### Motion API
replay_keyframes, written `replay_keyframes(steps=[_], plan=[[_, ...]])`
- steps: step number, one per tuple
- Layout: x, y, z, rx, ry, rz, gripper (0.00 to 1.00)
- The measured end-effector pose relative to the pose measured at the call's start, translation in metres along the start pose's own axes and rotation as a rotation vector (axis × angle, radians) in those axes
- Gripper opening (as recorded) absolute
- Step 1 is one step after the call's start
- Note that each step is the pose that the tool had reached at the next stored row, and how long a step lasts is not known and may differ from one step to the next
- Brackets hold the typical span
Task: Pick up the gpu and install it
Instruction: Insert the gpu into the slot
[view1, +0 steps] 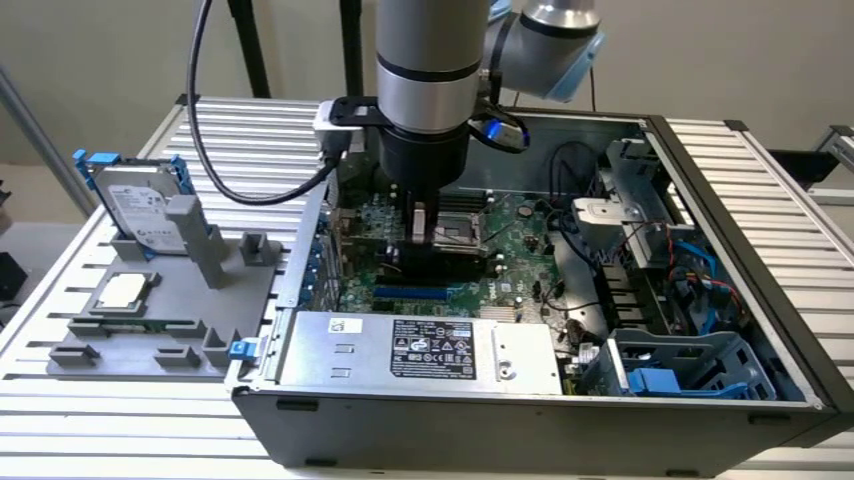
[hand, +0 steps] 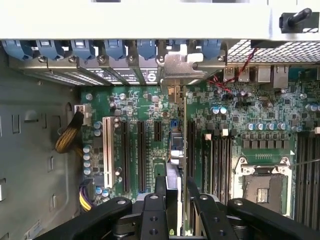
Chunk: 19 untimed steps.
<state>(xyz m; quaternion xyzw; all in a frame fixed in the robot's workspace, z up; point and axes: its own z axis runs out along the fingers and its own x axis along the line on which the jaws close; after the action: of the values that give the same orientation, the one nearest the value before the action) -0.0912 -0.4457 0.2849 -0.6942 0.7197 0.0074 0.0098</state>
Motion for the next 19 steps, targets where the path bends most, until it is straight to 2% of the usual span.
replay_keyframes(steps=[12,19], plan=[[0.0011,0.0023,0.0075,-0.0083,-0.0002,0.0,0.0],[0.0013,0.0043,0.0097,-0.0087,-0.0009,0.0,0.0]])
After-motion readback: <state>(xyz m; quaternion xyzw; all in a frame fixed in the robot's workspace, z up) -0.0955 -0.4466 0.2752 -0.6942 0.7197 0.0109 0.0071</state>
